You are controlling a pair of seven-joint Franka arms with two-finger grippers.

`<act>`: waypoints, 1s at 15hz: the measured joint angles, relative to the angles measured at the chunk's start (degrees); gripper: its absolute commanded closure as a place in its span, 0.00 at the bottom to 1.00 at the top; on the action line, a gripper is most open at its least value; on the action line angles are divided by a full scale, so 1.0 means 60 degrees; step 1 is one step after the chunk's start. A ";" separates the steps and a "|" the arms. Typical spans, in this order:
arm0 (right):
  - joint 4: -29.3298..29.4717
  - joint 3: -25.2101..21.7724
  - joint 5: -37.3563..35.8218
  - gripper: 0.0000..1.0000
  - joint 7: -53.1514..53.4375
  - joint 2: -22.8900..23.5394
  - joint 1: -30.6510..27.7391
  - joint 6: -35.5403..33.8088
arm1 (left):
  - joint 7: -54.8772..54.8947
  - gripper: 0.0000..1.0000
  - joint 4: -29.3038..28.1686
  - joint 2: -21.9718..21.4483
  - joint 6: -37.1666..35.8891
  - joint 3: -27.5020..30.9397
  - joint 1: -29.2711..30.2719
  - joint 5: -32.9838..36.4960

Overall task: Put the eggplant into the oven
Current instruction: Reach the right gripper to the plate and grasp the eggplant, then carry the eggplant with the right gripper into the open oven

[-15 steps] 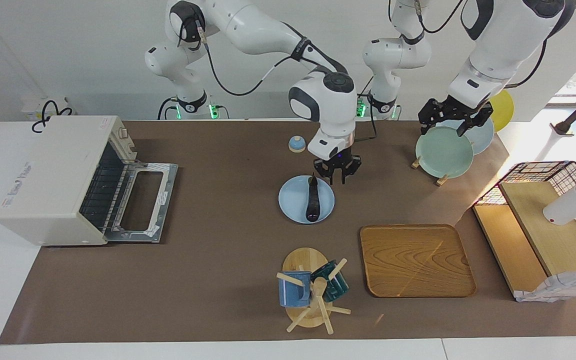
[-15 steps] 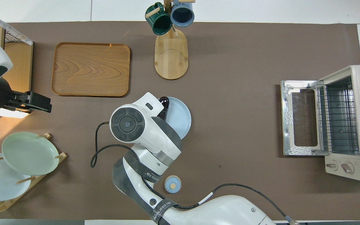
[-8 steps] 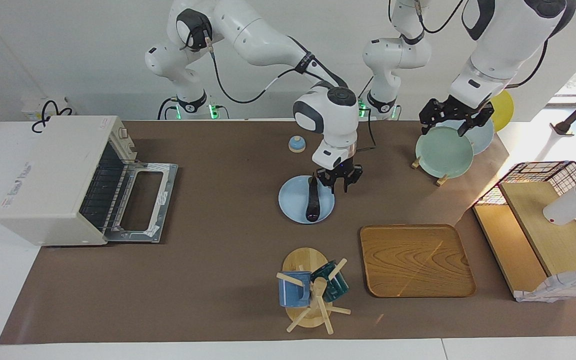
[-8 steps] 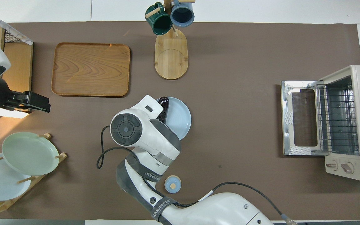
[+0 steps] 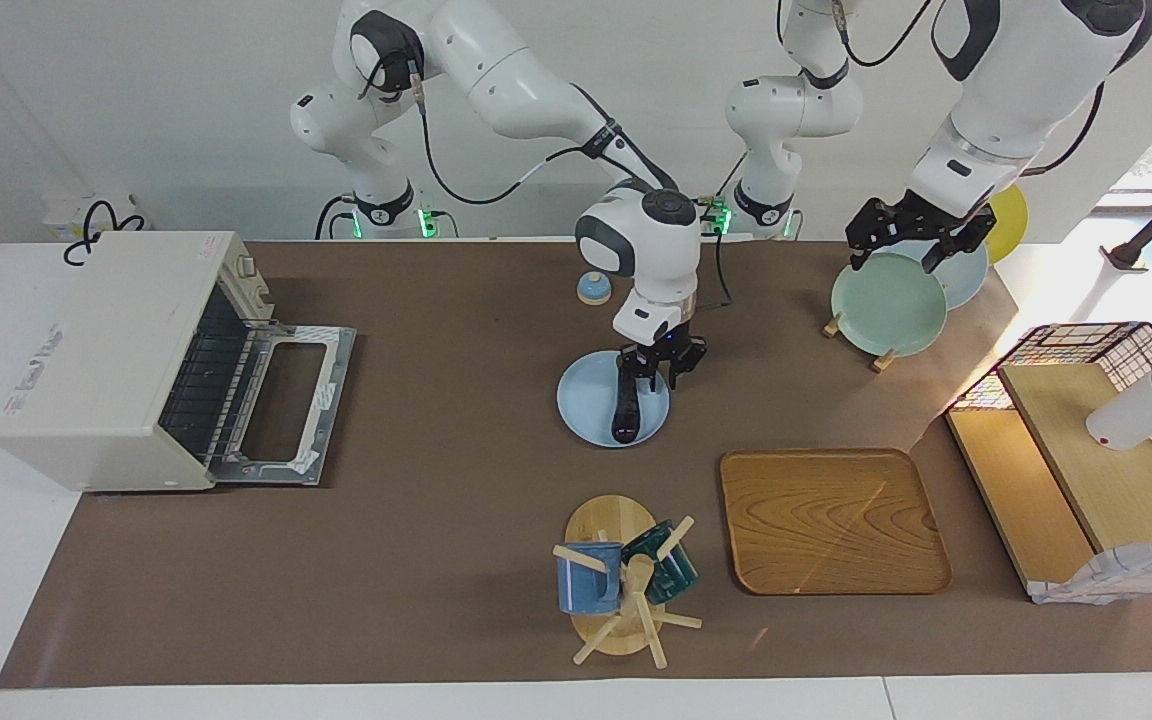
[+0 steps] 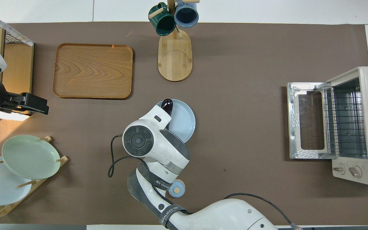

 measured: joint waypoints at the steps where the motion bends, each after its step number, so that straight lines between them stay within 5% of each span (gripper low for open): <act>1: -0.0051 0.0000 0.0000 0.78 0.0000 -0.0031 0.0002 0.0067 | 0.0000 0.00 0.0000 0.0000 0.0000 0.0000 0.0000 0.0000; 6: -0.0423 0.0000 0.0000 0.78 0.0000 -0.0102 0.0003 0.0545 | 0.0000 0.00 0.0000 0.0000 0.0000 0.0009 0.0001 0.0000; 8: -0.0450 0.0000 0.0000 1.00 0.0000 -0.0102 0.0010 0.0562 | 0.0000 0.00 0.0000 0.0000 0.0000 0.0017 0.0003 0.0000; 15: -0.0162 -0.0056 -0.0643 1.00 0.0000 -0.0312 0.0002 -0.0278 | 0.0000 0.00 0.0000 0.0000 0.0000 0.0025 0.0004 0.0000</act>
